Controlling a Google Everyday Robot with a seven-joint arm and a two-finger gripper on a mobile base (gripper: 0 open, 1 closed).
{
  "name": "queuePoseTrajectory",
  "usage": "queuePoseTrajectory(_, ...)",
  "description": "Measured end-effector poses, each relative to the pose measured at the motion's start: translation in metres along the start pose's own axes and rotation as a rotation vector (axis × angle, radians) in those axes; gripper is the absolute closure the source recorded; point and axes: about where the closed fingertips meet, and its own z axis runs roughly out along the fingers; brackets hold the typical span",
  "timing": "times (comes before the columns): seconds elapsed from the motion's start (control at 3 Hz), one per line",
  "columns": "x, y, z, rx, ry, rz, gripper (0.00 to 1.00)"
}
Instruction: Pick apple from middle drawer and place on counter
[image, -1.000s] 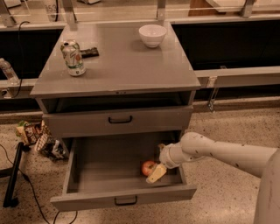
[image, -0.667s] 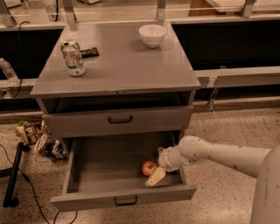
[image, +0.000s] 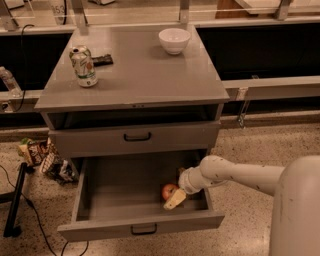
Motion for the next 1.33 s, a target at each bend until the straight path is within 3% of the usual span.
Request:
queuePoseTrajectory(0.33,-0.002,-0.016,0.011,0.024,-0.005,0.006,0.00)
queuePoseTrajectory(1.0,0.008,-0.015,0.028,0.049,-0.020,0.006,0.01)
queuePoseTrajectory(1.33,0.014,-0.008,0.034,0.045,-0.016,0.012,0.31)
